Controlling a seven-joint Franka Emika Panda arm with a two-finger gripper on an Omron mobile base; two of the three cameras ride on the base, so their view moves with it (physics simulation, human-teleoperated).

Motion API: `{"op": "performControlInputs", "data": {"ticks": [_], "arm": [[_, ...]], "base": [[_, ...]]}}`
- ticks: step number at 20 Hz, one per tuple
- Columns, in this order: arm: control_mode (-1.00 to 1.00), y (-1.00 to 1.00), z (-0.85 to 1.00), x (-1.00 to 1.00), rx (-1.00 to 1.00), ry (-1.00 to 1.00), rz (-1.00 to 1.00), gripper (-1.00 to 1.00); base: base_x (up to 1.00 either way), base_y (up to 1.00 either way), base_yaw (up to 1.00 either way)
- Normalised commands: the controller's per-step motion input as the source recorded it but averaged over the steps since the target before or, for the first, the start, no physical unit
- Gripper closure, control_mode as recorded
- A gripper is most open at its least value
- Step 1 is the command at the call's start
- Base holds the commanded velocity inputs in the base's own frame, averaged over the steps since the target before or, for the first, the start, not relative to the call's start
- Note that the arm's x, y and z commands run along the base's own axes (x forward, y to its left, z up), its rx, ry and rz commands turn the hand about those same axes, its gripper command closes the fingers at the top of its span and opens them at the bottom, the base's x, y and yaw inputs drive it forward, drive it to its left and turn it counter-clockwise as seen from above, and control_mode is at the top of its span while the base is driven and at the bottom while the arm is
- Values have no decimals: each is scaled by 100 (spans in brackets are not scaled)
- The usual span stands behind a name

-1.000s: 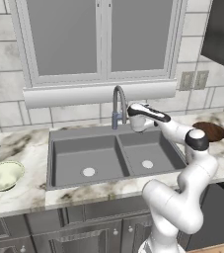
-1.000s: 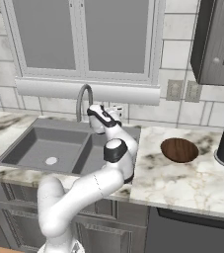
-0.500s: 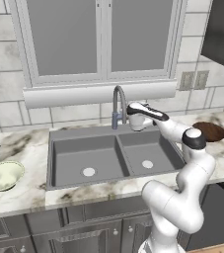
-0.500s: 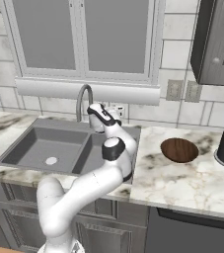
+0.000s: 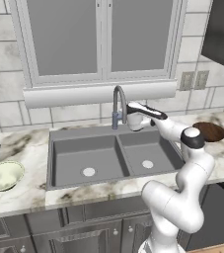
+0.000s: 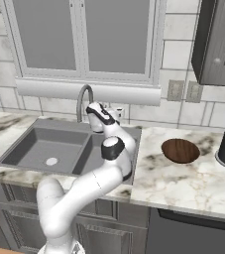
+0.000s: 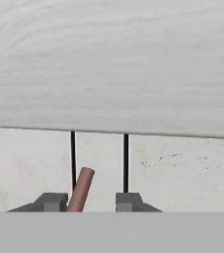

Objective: Rinse each bowl for a few seconds and place them down in the sink or on the counter.

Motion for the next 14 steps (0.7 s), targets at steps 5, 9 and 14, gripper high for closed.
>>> {"op": "performControlInputs", "data": {"ticks": [5, 9, 14], "arm": [[-100, -61, -10, 0, 7, 12, 0, 100], [-100, -85, -9, 0, 12, 13, 0, 100], [-100, -93, -13, 0, 14, 12, 0, 100]], "base": [[0, 0, 0], [0, 0, 0], [0, 0, 0]]}}
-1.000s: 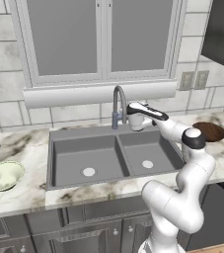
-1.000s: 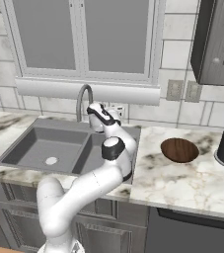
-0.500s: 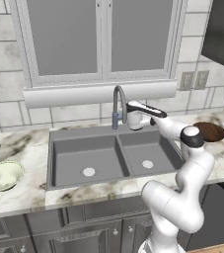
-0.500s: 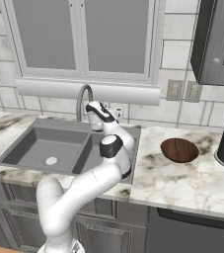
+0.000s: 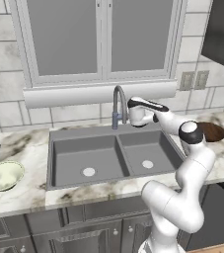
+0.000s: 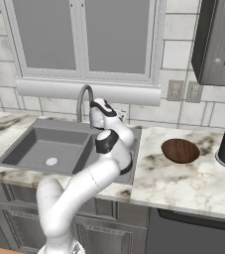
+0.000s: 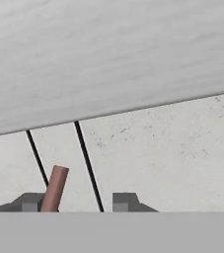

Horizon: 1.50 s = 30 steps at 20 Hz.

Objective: Rinse each bowl for a few seconds and place them down in the sink or on the counter.

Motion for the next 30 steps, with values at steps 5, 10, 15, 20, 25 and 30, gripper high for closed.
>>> {"op": "performControlInputs", "data": {"ticks": [5, 10, 15, 20, 25, 30], "arm": [[-100, -78, -27, 0, 11, 14, 0, 100], [-100, -63, -37, -1, 7, 18, 0, 100], [-100, -61, -32, -3, 6, 17, 0, 100], [-100, -38, 14, 0, 9, 5, 0, -100], [-100, -46, 32, 0, 10, 0, 0, -100], [-100, -57, 35, -2, 11, 0, 0, -100]], "base": [[0, 0, 0], [0, 0, 0], [0, 0, 0], [0, 0, 0], [0, 0, 0], [0, 0, 0]]}}
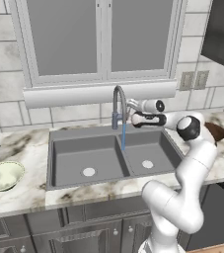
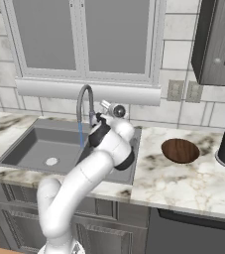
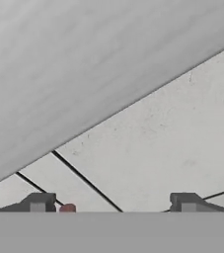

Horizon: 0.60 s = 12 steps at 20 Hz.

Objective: Rinse each bowl for a few seconds and place them down in the sink or on the counter.

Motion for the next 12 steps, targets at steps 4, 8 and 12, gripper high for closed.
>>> {"op": "performControlInputs", "data": {"ticks": [4, 8, 12], "arm": [[-100, -50, 45, -2, 10, 0, 0, -100], [-100, -30, 66, -10, 6, 0, 0, -100], [-100, -30, 65, -23, 5, 5, -1, -100]], "base": [[0, 0, 0], [0, 0, 0], [0, 0, 0]]}}
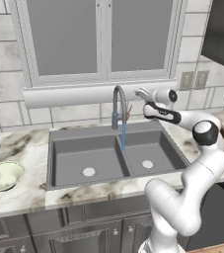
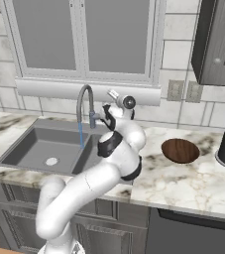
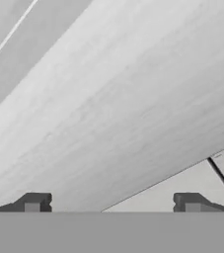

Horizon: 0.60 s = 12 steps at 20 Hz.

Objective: Rinse each bowl for a few seconds and place them down in the sink or on the counter.

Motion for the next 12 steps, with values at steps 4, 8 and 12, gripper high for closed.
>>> {"op": "performControlInputs", "data": {"ticks": [4, 8, 12], "arm": [[-100, -31, 57, -35, 3, 16, -7, -100], [-100, -32, 38, -45, 2, 22, -11, -100], [-100, -35, 23, -36, 2, 32, -14, -100]], "base": [[0, 0, 0], [0, 0, 0], [0, 0, 0]]}}
